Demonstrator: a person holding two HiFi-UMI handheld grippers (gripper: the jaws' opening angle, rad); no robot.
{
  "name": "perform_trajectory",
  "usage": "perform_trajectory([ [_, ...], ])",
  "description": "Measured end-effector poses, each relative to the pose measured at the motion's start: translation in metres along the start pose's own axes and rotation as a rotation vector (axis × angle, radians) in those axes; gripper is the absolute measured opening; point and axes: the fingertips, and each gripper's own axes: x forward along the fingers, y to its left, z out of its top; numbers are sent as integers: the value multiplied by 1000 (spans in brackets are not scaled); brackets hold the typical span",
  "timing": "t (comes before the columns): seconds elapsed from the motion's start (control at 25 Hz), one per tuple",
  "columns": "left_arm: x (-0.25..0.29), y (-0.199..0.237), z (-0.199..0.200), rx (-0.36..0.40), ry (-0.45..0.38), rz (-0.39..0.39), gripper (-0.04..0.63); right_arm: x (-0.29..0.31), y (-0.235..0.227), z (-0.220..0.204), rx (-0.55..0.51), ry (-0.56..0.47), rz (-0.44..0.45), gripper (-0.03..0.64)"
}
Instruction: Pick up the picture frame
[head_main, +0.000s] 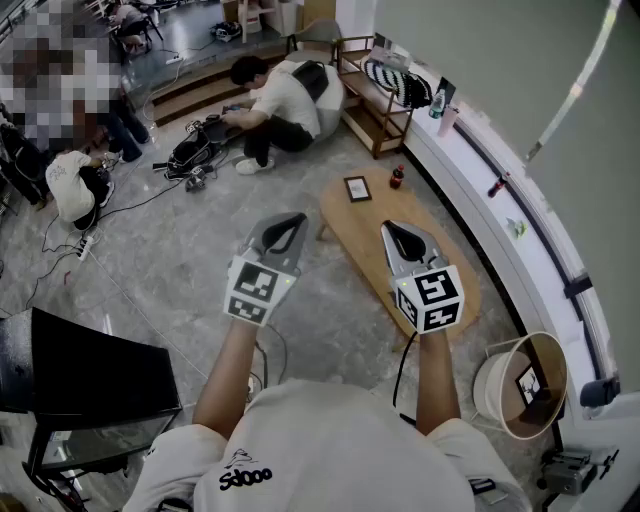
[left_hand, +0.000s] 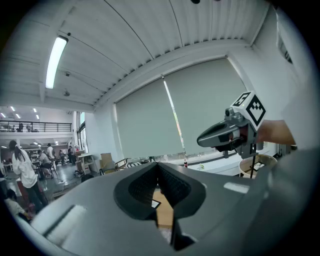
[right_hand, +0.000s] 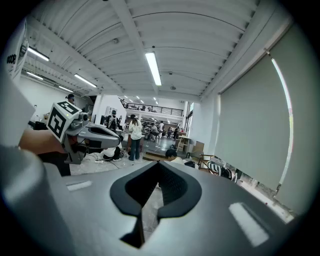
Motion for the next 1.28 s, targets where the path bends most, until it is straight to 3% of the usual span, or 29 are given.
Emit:
perform_trajectory([
  [0.48, 27, -33, 5, 7, 24, 10, 11, -15, -35, -5, 24, -33, -3, 3],
  [0.84, 37, -49, -6, -16, 57, 29, 11, -17, -40, -25, 78, -3, 78, 2],
  [1.28, 90, -4, -36, -19, 63, 38, 11, 41, -80, -38, 107, 17, 26, 3],
])
